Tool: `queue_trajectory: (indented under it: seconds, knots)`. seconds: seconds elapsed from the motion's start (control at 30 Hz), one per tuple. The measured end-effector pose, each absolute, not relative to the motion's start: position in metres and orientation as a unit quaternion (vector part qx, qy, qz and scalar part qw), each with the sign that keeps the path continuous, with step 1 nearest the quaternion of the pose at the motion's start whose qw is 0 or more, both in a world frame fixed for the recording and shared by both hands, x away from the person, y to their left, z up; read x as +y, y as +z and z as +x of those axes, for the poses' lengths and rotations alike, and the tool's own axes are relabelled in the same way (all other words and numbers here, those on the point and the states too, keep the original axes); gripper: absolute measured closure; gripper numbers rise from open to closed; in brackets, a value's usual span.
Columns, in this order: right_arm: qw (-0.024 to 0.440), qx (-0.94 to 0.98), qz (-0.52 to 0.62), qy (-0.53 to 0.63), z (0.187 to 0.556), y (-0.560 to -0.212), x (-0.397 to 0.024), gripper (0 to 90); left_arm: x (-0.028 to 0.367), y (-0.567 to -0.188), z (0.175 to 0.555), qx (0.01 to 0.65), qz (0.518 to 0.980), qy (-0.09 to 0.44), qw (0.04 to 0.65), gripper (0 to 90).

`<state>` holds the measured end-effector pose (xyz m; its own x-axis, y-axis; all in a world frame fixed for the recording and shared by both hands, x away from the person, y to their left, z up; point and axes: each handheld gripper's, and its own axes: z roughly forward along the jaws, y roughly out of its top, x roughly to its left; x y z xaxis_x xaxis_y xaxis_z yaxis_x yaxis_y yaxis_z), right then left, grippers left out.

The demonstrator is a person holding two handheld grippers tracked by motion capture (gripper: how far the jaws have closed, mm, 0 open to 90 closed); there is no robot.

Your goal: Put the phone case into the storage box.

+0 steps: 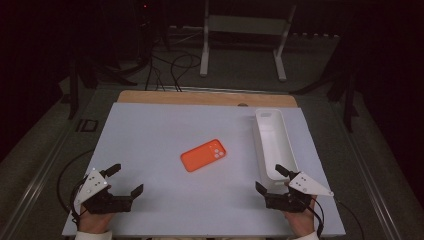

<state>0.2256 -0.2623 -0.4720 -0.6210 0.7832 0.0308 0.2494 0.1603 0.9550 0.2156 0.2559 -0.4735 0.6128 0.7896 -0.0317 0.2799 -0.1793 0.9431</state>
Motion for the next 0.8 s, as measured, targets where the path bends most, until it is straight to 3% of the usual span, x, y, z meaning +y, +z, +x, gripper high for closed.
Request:
queue_trajectory:
  seconds: [0.8]
  knots:
    - [0.245,0.72,0.363,0.538,0.2271,-0.4739,-0.2628,8.6,0.252,-0.4706,0.2167,0.368,0.727,0.248,0.524,0.0]
